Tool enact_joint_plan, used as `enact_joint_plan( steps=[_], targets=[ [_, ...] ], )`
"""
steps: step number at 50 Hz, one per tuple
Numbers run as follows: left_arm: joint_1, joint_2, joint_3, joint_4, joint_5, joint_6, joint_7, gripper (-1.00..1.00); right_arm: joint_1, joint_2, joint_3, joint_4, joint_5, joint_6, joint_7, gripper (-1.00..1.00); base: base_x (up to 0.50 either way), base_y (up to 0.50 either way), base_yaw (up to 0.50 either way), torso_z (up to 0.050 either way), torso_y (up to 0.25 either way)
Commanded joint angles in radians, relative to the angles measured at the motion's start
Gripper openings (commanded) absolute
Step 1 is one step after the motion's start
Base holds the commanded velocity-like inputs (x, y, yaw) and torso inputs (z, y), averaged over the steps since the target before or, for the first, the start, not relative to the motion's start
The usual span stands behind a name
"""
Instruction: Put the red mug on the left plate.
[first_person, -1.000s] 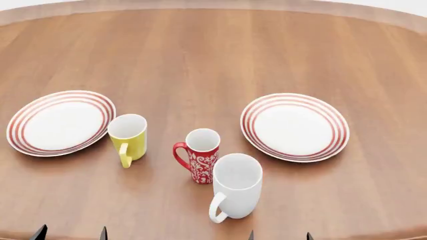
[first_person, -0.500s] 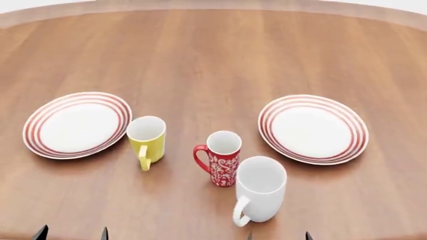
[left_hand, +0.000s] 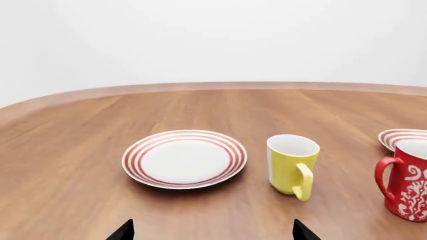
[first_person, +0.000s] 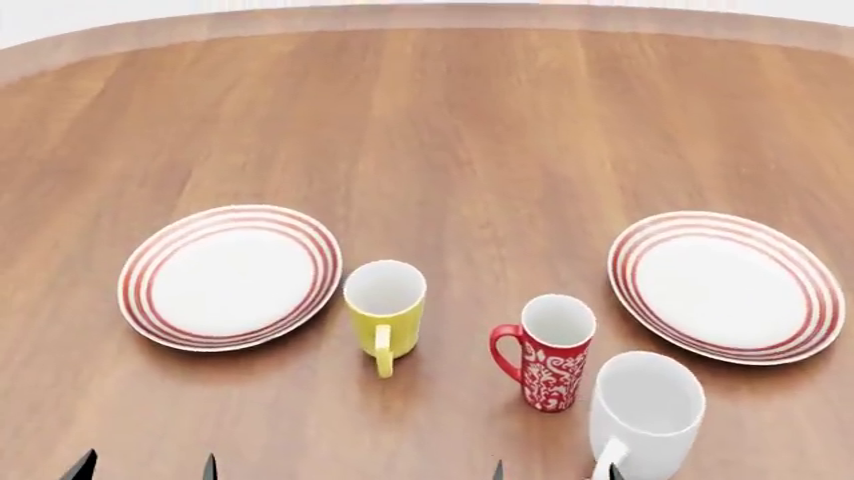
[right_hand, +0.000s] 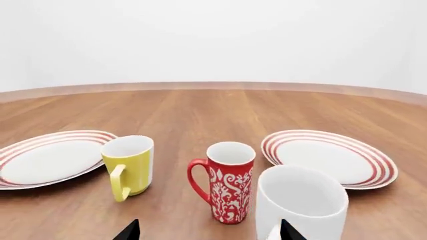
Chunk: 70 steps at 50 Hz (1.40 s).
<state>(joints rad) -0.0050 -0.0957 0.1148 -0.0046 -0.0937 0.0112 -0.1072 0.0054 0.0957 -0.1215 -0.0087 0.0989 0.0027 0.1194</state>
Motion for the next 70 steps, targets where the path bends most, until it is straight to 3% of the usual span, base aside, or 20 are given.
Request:
enact_joint_plan(
  steps=[1,27,51,70],
  targets=[
    [0.000,-0.012,0.015,-0.002,-0.011,0.005,-0.014,1.00,0.000,0.013,-0.014,-0.004,0.014,-0.003,0.013,1.00,0.21,0.34,0.00,0.000,0.000],
    [-0.004,-0.033,0.041,-0.001,-0.033,0.004,-0.038,1.00,0.002,0.032,-0.034,0.001,0.048,-0.007,0.033,1.00,0.32,0.31,0.00,0.000,0.000],
    [-0.007,-0.049,0.061,-0.004,-0.046,0.010,-0.056,1.00,0.005,0.047,-0.048,-0.007,0.072,0.000,0.055,1.00,0.40,0.12,0.00,0.000,0.000],
    [-0.012,-0.056,0.070,-0.009,-0.063,0.012,-0.069,1.00,0.056,0.053,0.040,-0.450,0.211,0.631,0.289,1.00,0.00,0.00,0.00,0.000,0.000]
  ],
)
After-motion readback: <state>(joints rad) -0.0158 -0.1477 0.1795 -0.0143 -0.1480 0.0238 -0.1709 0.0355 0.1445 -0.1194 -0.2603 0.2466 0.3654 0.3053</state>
